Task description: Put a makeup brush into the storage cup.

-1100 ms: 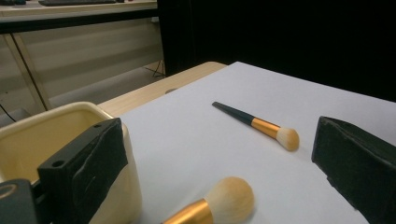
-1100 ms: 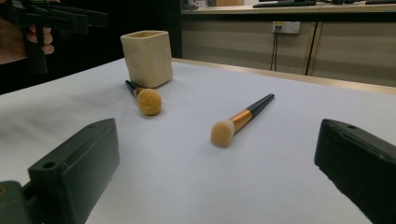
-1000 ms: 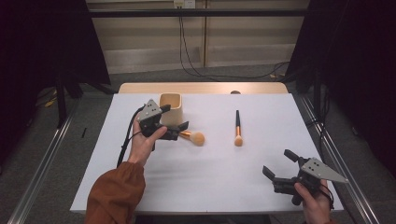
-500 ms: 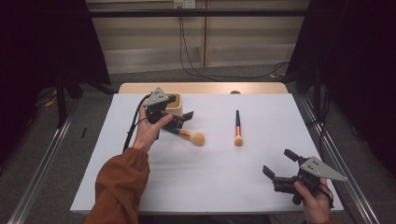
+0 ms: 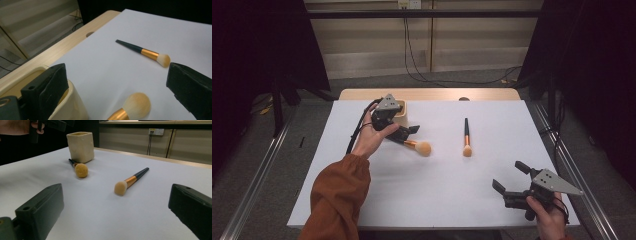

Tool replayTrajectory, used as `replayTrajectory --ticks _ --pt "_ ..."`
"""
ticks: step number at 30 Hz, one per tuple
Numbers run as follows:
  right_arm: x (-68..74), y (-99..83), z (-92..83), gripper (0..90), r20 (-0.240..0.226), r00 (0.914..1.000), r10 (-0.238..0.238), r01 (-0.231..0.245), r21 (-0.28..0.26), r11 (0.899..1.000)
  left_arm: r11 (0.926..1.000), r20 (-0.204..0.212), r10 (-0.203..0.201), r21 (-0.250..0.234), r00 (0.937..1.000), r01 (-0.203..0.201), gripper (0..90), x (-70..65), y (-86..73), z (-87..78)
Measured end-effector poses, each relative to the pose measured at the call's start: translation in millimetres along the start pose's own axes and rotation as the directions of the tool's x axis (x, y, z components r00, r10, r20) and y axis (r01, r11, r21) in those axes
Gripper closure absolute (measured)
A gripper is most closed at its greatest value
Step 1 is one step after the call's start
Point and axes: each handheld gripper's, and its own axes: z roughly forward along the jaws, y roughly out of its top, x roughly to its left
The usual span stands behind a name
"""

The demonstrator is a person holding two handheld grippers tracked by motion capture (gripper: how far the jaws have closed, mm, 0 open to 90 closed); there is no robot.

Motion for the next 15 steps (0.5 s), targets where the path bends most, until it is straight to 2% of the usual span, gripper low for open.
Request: replayTrajectory --ticks 2,6,9,11,12,13,15 --pt "0.0 0.0 0.4 0.0 0.003 1.0 0.005 -0.005 0.0 1.0 0.9993 0.002 0.016 0.033 0.9999 -0.016 3.9 0.4 0.3 0.7" --pt "-1.1 -0.4 0.7 0.0 0.004 1.0 0.003 -0.003 0.003 1.0 0.9948 0.032 0.045 0.089 0.9985 -0.048 3.6 -1.9 2.6 3.1" --pt "-0.8 -0.2 0.5 0.0 0.006 1.0 0.005 -0.005 0.0 1.0 0.985 0.047 0.079 0.15 0.9958 -0.085 3.5 -5.0 5.8 6.6" --pt "-0.1 -0.1 0.2 0.0 0.003 1.0 0.003 -0.003 0.002 1.0 0.9791 0.055 0.076 0.185 0.9956 -0.085 3.8 -5.6 7.7 8.5" --pt "0.2 -0.1 0.4 0.0 -0.001 1.0 0.0 0.0 0.0 1.0 0.9718 0.07 0.082 0.216 0.9942 -0.095 3.7 -6.1 8.6 11.1" --pt "0.2 -0.1 0.4 0.0 -0.001 1.0 0.0 0.0 0.0 1.0 0.9718 0.07 0.082 0.216 0.9942 -0.095 4.1 -6.1 8.6 11.1" --pt "0.3 -0.1 0.4 0.0 -0.001 1.0 0.002 -0.002 0.001 1.0 0.9599 0.085 0.097 0.255 0.9917 -0.115 4.2 -6.0 9.6 13.6"
